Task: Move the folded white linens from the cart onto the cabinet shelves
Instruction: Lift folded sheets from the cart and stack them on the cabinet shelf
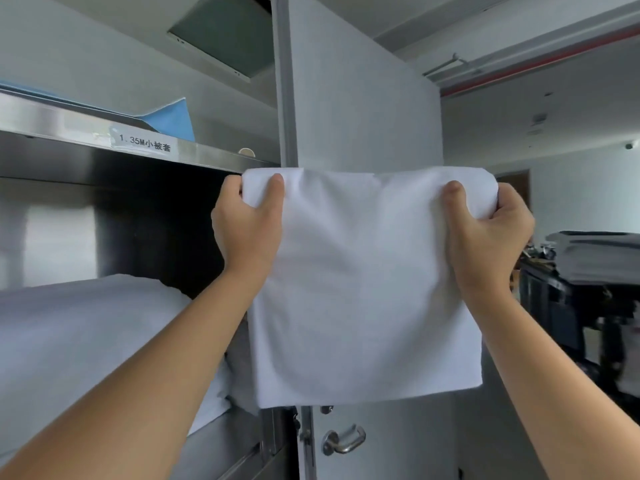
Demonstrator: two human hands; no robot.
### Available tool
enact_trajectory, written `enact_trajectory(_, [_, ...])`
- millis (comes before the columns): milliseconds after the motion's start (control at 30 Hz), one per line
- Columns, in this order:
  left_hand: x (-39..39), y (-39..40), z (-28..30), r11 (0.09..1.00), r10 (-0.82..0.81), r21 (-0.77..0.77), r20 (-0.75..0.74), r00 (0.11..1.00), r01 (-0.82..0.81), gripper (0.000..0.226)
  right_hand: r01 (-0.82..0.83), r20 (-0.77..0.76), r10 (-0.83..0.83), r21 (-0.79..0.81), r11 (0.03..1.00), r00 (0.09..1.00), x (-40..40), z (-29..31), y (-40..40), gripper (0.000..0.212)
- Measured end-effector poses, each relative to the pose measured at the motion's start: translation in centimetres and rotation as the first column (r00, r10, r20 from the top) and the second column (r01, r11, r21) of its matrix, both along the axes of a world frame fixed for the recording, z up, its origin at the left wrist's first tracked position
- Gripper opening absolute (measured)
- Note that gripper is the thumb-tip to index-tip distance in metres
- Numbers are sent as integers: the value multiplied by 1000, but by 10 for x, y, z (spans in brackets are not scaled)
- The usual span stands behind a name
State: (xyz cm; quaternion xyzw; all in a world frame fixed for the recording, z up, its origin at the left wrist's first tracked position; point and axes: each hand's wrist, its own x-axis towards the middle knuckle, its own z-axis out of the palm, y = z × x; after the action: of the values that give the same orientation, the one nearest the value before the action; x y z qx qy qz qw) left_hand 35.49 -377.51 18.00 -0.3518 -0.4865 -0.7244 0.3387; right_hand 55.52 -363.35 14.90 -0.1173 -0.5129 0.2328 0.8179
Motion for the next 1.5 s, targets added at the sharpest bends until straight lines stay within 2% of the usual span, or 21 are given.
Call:
enact_trajectory(300, [84,91,-10,971,-239,20,30,971,238,43,253,51,-252,-24,967,966,115,0,36,56])
enact_trajectory(833, [190,181,-27,900,-434,-6,68,899,435,38,509,78,-509,12,860,857,238,-11,63,57])
enact_trajectory(1067, [219,230,-34,808,-585,-47,52,809,587,38,689,100,-684,-18,724,722,270,-22,72,57])
enact_trajectory(1167, [235,254,-35,746,-660,-75,46,750,662,38,749,90,-744,-45,661,662,285,-27,72,56])
enact_trajectory(1267, [256,272,-41,667,-736,-128,42,676,734,35,826,83,-822,-55,561,564,300,-35,69,55])
enact_trajectory(1300, [261,274,-42,653,-749,-132,33,662,745,34,829,83,-825,-63,555,559,303,-36,66,55])
enact_trajectory(1500, [319,293,-58,501,-855,-178,49,516,847,41,916,87,-914,-111,386,395,343,-57,34,54])
